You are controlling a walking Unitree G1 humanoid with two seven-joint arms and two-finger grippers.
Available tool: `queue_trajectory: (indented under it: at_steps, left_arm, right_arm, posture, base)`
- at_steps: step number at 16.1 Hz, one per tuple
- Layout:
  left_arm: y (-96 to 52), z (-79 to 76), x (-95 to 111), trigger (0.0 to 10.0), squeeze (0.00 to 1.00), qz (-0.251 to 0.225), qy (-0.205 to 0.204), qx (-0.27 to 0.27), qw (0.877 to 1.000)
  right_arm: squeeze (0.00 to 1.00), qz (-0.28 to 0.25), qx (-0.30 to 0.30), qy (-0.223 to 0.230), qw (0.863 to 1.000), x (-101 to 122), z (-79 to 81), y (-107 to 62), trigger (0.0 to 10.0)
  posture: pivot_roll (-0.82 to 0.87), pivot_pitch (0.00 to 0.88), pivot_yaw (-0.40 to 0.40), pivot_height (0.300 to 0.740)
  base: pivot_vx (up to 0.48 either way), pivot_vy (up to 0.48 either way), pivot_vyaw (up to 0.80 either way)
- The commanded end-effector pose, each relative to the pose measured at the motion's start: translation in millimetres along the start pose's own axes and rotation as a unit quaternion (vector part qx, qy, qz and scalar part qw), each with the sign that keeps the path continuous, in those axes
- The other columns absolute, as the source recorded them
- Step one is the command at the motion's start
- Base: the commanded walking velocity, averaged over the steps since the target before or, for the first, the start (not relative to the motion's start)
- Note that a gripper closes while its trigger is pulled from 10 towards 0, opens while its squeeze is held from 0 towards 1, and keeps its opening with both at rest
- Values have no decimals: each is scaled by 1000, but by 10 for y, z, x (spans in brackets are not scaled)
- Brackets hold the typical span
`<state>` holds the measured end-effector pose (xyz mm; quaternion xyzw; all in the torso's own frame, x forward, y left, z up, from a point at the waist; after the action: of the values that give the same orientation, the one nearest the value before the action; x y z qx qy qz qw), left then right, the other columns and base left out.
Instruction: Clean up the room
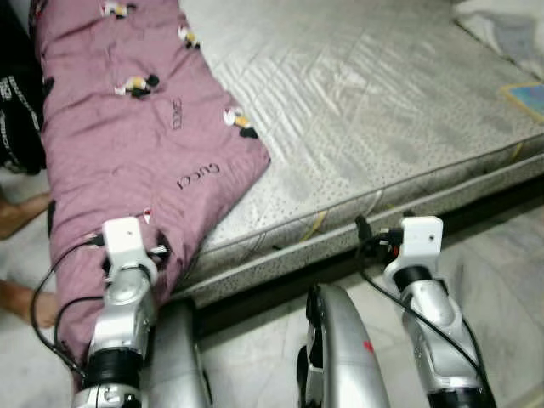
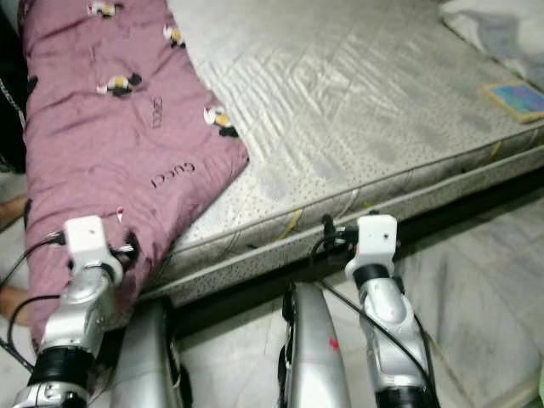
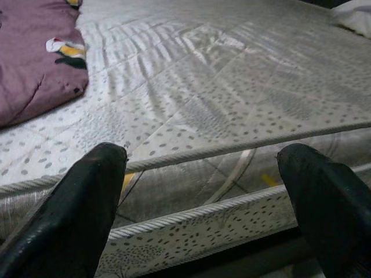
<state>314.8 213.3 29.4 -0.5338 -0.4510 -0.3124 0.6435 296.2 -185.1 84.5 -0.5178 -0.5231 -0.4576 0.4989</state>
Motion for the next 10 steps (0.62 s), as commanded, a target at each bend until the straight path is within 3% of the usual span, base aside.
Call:
queue_trajectory:
  at_steps: [1,3,4,5,6,9,10]
  left_arm:
    - [-14,-184,-139,10000,0,29,38,-46,998]
    - [-32,-427,-71,10000,0,9,99,-96,990]
    - [-39,-582,-62,10000,0,4,125,-137,983]
    - [-78,-714,-19,10000,0,-20,179,-170,969]
    - [-167,-870,16,10000,0,-57,256,-215,941]
    - [-290,-1008,16,10000,0,-97,355,-264,891]
    - [-360,-1054,-22,10000,0,-117,412,-293,855]
  right_arm:
    - [0,-1,1,-2,1000,25,-16,4,10000]
    - [0,2,5,1,1000,22,-6,6,10000]
    - [0,2,9,0,1000,22,1,5,10000]
    - [0,2,11,-2,1000,22,1,13,10000]
    - [0,-1,9,-4,1000,39,-6,33,10000]
    - [0,-2,6,-5,1000,48,-31,57,10000]
    - [0,-1,6,-6,1000,34,-29,43,10000]
  posture:
    - [-98,134,-8,486]
    - [-100,129,-13,486]
    - [-99,124,-15,486]
    - [-100,119,-19,486]
    - [-105,111,-18,486]
    - [-107,102,-18,486]
    - [-106,100,-19,486]
  base:
    - [0,0,0]
    - [0,0,0]
    - [0,0,0]
    - [0,0,0]
    - [0,0,0]
    - [0,0,0]
    - [0,0,0]
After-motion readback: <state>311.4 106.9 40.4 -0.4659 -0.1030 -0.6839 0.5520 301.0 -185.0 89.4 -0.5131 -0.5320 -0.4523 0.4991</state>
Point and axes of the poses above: a point about 5 cm out from each wrist's last joint towards the gripper, its own y axis pointing out of the wrist towards the gripper, its own x axis along the axis of the wrist's last joint, z = x × y, the point moved 3 cm from there along y, pointing out of the wrist towards the gripper, and after that the axes turned 1 degree about -y, right-handed, at the moved point
